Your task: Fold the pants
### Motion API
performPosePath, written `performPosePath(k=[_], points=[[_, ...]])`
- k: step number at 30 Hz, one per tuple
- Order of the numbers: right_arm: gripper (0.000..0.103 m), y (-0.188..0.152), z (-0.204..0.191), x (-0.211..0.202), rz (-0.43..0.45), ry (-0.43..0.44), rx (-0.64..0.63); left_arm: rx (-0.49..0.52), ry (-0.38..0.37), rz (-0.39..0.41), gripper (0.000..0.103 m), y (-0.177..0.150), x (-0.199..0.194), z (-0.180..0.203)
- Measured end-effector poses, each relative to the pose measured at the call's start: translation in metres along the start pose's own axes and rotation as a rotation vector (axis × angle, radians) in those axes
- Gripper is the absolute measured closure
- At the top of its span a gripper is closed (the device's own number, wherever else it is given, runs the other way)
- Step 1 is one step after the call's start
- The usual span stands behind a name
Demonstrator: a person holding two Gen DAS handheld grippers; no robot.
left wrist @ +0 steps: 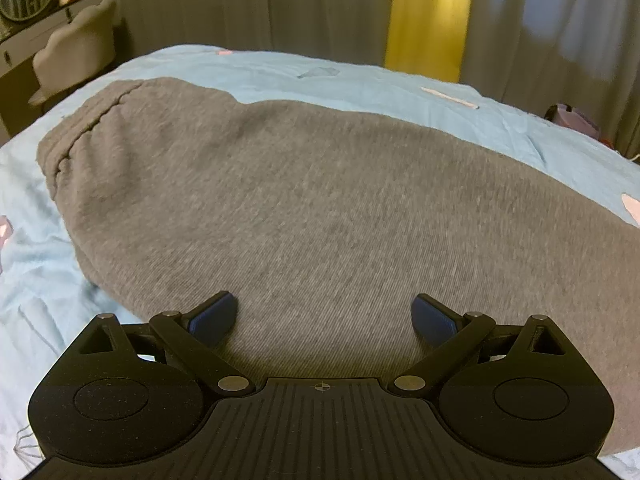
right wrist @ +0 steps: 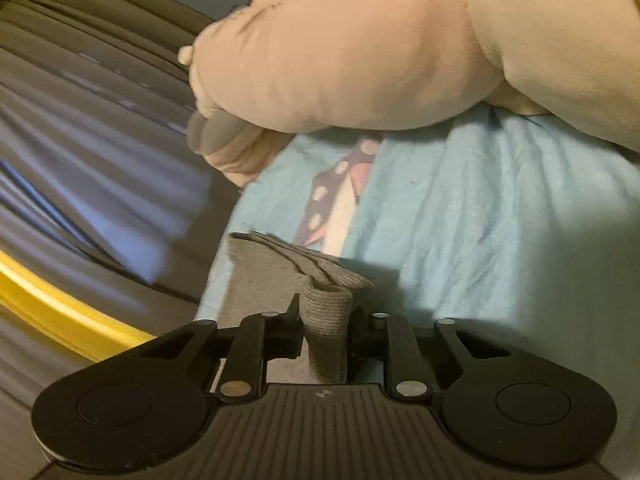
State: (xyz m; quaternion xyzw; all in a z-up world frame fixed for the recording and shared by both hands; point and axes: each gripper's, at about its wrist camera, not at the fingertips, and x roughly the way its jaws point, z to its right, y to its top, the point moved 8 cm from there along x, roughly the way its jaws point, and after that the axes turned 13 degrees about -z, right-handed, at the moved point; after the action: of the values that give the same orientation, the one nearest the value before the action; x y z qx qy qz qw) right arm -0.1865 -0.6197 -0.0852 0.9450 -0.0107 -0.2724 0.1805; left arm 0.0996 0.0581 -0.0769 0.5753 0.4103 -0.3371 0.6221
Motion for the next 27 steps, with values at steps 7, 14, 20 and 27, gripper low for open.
performPosePath(k=[7, 14, 20, 27], points=[[0.076, -0.003, -0.004, 0.008, -0.029, -0.043, -0.037, -0.029, -0.016, 0.010, 0.003, 0.001, -0.004, -0.004], [0.091, -0.003, -0.038, 0.000, -0.008, -0.135, -0.178, -0.123, -0.005, 0.117, 0.003, 0.011, -0.042, -0.025], [0.092, -0.057, -0.180, 0.002, -0.031, -0.043, -0.643, -0.174, -0.090, 0.214, 0.003, 0.011, -0.090, -0.053], [0.091, -0.253, -0.267, 0.048, -0.347, 0.129, -1.065, -0.228, -0.136, 0.259, 0.003, -0.004, -0.099, -0.067]])
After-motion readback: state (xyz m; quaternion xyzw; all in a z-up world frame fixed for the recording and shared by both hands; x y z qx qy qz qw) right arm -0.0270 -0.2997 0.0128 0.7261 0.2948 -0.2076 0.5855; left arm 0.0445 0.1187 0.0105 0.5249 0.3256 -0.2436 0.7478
